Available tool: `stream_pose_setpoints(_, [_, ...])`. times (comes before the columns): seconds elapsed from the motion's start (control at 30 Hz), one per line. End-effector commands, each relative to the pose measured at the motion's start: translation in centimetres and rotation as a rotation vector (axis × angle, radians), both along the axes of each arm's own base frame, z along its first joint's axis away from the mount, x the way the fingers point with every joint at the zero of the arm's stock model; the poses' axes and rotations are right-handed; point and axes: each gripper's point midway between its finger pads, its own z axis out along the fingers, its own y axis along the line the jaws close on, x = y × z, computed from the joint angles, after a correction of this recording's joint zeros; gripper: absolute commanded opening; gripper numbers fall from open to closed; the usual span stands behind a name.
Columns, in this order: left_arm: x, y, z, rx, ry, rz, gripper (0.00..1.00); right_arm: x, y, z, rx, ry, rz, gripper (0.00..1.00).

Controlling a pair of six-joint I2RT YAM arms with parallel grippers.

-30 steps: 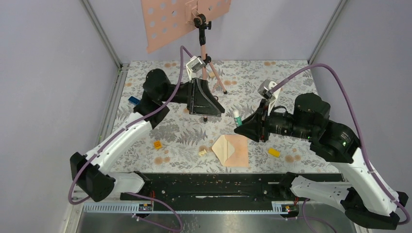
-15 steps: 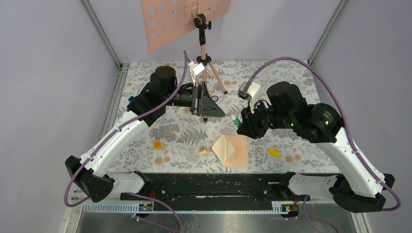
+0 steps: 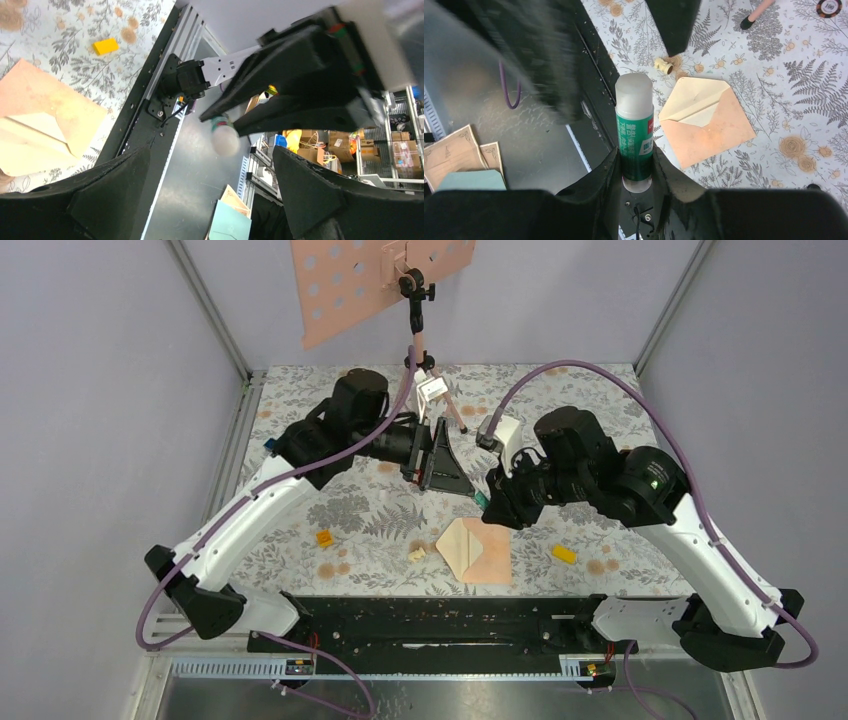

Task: Place the letter into the envelope and seal it
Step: Unscrew the solid glue.

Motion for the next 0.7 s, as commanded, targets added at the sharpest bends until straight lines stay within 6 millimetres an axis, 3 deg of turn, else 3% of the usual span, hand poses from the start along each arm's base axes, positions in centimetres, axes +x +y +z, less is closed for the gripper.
stream_pose_setpoints(0.0, [0.3,-0.2,-0.3,0.028,0.009,-0.007,0.93,-0.9,0.3,-0.1,0.006,0.013,0.078,0.0])
stream_pose_setpoints(0.2, [0.2,-0.7,-0.3,0.03,0.025,-0.024,0.8,-0.8,0.5,-1.0,-0.018,0.037,0.085,0.0])
stream_pose_setpoints(0.37, [-1.0,-1.3,-0.4,0.026,0.027,-0.081,0.67,-0.5,0.6,-1.4,-0.035,0.039,0.085,0.0])
stream_pose_setpoints(0.57, [-2.1,-1.9,-1.6,0.074,0.041,-0.133,0.57,-0.3,0.6,-2.1,-0.062,0.04,0.094,0.0])
stream_pose_setpoints(0.67, [-2.3,-2.1,-1.8,0.082,0.042,-0.144,0.42,-0.3,0.6,-2.2,-0.067,0.043,0.1,0.0])
